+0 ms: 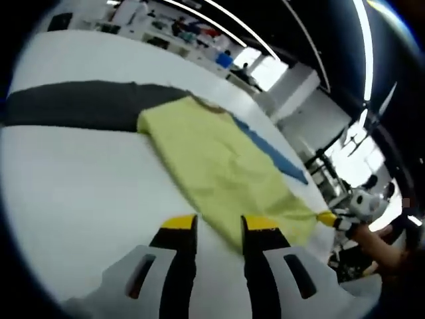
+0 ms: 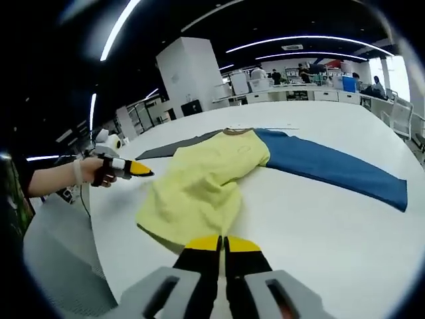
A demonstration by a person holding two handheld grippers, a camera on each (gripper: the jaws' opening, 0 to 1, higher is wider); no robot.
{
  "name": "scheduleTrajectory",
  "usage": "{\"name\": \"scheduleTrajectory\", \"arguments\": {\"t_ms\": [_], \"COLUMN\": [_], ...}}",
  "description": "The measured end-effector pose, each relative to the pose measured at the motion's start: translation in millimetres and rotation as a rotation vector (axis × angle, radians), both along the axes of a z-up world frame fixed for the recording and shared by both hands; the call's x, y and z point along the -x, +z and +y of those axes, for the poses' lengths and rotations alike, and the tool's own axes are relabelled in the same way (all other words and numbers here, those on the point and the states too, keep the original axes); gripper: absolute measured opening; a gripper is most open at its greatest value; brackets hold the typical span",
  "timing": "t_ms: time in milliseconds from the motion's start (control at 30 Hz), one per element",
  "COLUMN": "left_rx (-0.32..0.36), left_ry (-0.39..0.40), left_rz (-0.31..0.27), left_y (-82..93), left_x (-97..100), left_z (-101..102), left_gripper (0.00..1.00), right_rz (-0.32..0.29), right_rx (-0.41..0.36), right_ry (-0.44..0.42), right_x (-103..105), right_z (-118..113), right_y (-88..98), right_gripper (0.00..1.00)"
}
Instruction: Fold the garment on the visible template until the final outline fits inside the template.
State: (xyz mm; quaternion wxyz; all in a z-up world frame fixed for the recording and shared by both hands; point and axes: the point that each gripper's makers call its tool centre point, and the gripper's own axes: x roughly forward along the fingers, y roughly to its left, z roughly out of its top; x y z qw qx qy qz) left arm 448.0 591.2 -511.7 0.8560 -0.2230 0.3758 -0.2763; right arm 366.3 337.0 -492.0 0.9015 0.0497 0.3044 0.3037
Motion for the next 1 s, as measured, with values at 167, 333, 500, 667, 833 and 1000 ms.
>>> {"name": "scheduleTrajectory", "arguments": {"t_ms": [167, 333, 500, 667, 833, 1000], "left_rx": [-0.006, -0.012, 0.002, 0.028, 0.083, 0.128], "left_ry": [0.034, 0.078, 0.08, 0.093, 0.094, 0.077], "left_rz": [0.021, 0.043, 0.054, 0.073, 0.067, 0.02], "left_y": [-10.6, -20.9, -22.5, -25.1, -6.6, 25.6], "left_x": [-4.6, -13.2, -18.3, -20.4, -18.9, -26.6], "left_z": [-2, 2, -3, -5, -6, -13], "left_gripper": [0.22, 0.1, 0.06, 0.0, 0.0, 0.0], "right_rz": [-0.002, -0.006, -0.004, 0.001, -0.003, -0.01], "right_rx": [-0.012, -0.018, -0.02, -0.02, -0.022, -0.037], "right_ry": [-0.004, -0.004, -0.005, -0.006, -0.01, -0.017], "right_x": [1, 0, 1, 1, 0, -4], "right_z": [0, 0, -1, 0, -2, -3], "right_y": [1.4, 2.3, 0.4, -2.0, 0.2, 4.5], "right_gripper": [0.0, 0.0, 0.0, 0.0, 0.0, 0.0]}}
